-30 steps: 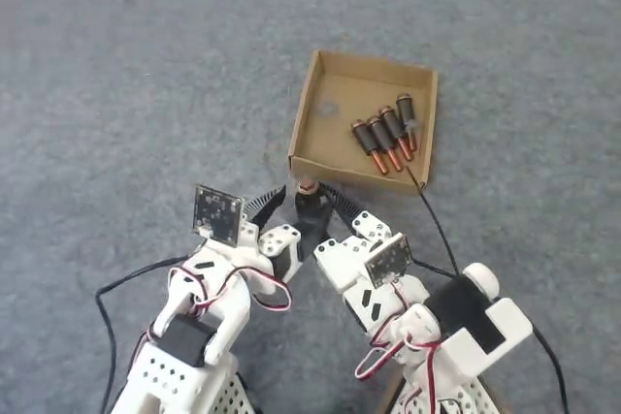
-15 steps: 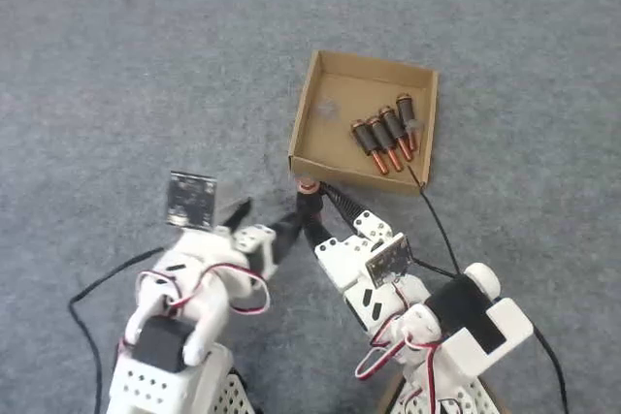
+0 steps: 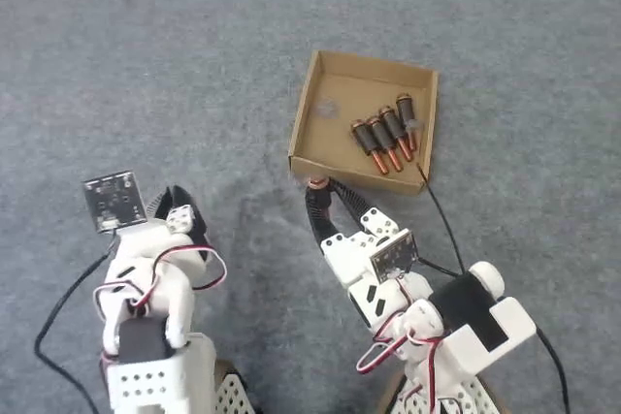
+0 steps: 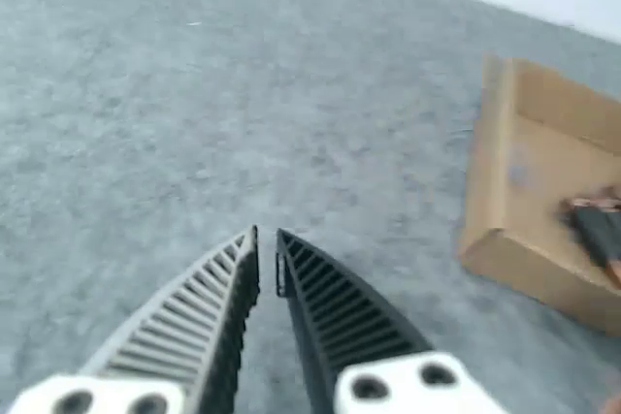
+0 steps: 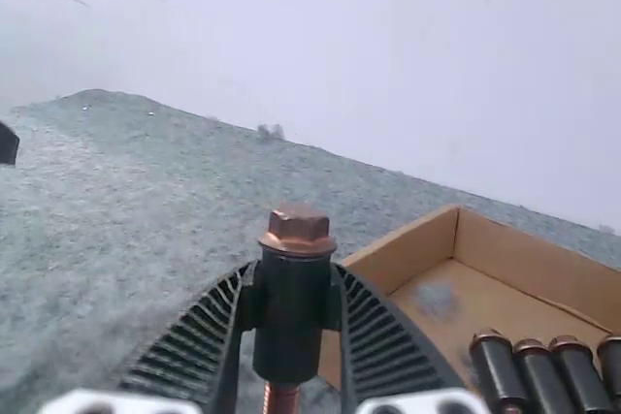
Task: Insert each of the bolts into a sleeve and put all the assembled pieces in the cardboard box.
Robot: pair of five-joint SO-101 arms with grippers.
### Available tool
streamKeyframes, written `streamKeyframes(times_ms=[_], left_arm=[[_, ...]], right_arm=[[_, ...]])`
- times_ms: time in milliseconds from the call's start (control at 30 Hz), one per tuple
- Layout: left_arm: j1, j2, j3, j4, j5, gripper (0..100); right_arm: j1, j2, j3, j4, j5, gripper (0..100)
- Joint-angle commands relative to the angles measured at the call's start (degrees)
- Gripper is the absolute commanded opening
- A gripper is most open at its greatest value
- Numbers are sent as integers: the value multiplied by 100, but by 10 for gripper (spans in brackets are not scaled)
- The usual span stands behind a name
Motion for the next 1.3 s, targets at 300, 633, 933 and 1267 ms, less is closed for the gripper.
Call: streamKeyframes(times_ms=[300, 633, 933, 1267], left_arm=[[-580, -62, 593, 730, -1767, 19], [-607, -18, 593, 791, -1978, 19], [-607, -18, 593, 800, -1978, 19], [-580, -18, 593, 800, -1978, 19]], right_arm=[[716, -233, 255, -295, 703, 6], [787, -242, 255, -303, 756, 6], [1305, -585, 237, -224, 747, 6], [1534, -2659, 167, 2607, 738, 6]])
